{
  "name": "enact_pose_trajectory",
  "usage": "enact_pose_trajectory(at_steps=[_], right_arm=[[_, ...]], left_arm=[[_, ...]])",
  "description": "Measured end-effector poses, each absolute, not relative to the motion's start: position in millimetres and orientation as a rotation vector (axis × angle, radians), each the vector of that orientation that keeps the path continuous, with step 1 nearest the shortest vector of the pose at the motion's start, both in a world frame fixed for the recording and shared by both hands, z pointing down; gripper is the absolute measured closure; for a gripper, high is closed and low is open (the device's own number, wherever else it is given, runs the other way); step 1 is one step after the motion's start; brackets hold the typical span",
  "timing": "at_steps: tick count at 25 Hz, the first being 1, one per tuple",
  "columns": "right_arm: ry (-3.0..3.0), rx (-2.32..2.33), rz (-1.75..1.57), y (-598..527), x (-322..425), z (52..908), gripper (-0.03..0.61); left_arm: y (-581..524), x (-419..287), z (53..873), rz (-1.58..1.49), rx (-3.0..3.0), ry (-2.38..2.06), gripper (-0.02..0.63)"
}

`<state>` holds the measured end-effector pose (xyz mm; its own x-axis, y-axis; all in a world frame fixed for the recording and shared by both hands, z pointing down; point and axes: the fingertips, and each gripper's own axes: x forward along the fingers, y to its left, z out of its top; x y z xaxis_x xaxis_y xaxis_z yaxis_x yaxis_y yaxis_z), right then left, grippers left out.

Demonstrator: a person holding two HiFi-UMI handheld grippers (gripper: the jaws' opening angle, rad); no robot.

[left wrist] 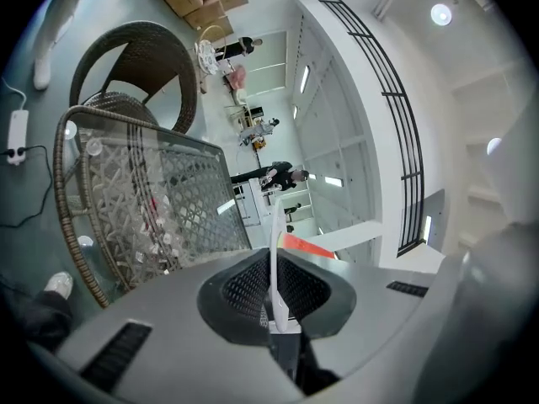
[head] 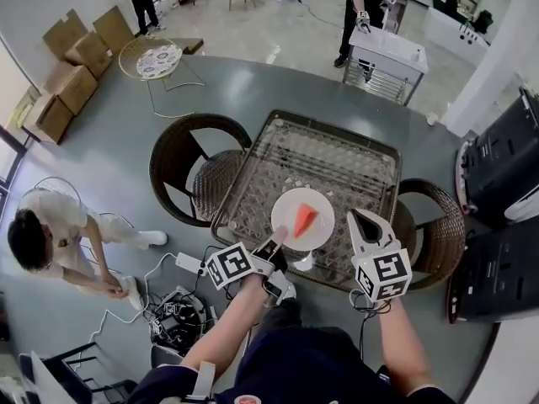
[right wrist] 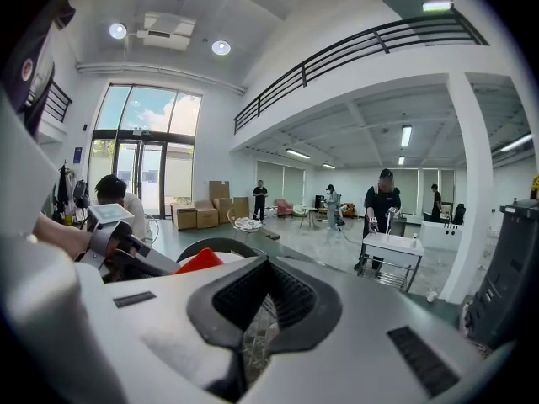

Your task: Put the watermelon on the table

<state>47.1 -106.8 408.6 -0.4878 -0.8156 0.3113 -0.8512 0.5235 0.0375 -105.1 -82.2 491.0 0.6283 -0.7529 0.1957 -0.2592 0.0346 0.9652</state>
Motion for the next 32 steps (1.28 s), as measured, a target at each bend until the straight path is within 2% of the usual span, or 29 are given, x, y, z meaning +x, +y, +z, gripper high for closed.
enact_pose_trajectory(at_steps=[12,32], right_arm=[[-2.447,1.376,0.245,-152.5,24.2,431.7,0.575],[-2.510,1.167,0.357,-218.8,10.3,481.3,0.575]], left_arm=[[-129.9,-131.7,517.3,-0.441,1.518,-0.897,0.598],[-178.7,-136.0,559.5,-0.478,1.438,-1.024,0.598]])
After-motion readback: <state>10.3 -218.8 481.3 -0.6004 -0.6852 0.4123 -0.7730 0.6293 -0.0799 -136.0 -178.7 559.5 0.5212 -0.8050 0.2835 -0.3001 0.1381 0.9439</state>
